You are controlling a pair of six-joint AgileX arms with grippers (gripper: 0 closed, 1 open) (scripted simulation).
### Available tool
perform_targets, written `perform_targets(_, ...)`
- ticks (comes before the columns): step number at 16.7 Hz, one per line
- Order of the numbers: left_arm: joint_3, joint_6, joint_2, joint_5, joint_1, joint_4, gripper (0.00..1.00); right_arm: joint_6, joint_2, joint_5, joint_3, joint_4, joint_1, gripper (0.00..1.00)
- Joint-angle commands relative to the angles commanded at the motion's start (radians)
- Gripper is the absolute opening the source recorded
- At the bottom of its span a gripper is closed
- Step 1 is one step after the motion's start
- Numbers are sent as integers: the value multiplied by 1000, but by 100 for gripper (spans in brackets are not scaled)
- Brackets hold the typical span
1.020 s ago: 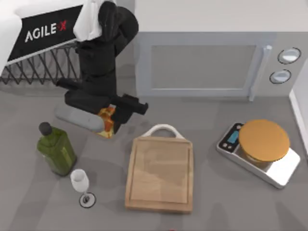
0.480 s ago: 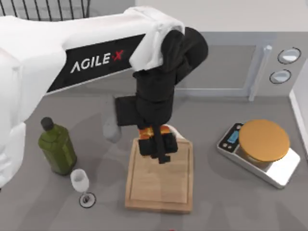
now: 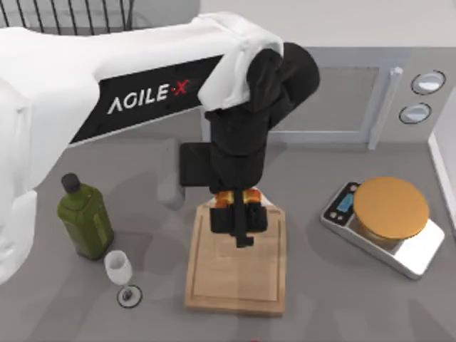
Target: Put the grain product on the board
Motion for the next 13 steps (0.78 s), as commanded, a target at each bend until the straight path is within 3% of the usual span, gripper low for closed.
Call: perform_targets(13, -77, -1, 20, 0, -4, 115, 0, 0, 0, 0, 0, 0, 0, 100)
